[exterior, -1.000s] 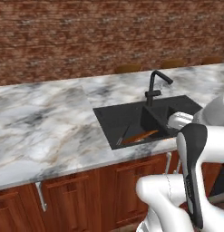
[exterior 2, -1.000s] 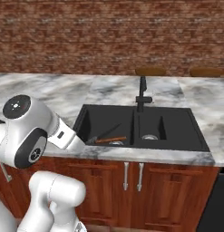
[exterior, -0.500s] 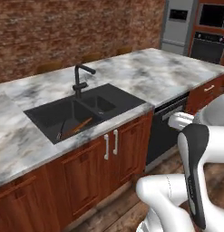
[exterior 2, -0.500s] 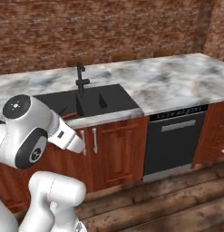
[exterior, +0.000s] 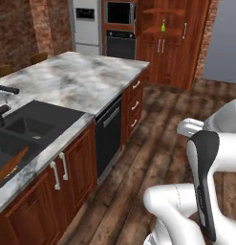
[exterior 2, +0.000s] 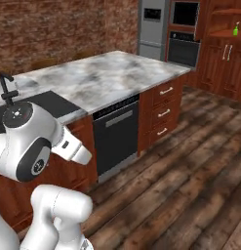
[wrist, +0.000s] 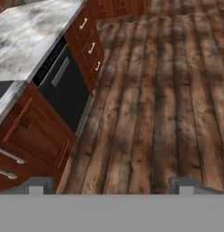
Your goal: Move the cutting board and knife to the sink. Then move spray from the cabinet to the counter.
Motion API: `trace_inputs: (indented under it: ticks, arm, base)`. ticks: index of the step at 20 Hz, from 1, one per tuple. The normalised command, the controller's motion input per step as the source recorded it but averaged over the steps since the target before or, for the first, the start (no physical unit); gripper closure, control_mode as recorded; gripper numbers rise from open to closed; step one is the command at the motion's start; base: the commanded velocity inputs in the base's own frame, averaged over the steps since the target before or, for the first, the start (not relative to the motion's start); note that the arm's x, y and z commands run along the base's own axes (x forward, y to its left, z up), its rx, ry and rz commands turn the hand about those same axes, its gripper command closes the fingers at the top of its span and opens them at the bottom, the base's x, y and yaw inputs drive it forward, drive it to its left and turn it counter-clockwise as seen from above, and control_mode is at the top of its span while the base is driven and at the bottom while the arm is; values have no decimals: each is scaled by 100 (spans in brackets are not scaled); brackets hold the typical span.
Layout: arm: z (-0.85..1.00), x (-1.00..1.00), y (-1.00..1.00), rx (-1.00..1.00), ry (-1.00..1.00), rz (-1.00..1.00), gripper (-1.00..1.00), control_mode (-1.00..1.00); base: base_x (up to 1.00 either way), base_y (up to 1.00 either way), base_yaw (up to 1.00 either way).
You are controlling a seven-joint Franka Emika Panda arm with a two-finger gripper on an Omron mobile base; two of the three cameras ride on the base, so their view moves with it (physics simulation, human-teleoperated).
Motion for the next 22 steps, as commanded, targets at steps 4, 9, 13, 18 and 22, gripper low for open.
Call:
trace_inputs:
  ticks: [4, 9, 13, 18, 22]
  arm:
    - [0, 0, 0, 0, 0, 0, -100, 100]
    - [0, 0, 0, 0, 0, 0, -100, 100]
    - [0, 0, 0, 0, 0, 0, -100, 100]
    - [0, 0, 0, 0, 0, 0, -100, 100]
    - [0, 0, 0, 0, 0, 0, -100, 100]
  base:
    - [21, 0, -45]
    - [91, 0, -24]
    - [100, -11, -11]
    - [100, -29, -23]
    - [100, -38, -27]
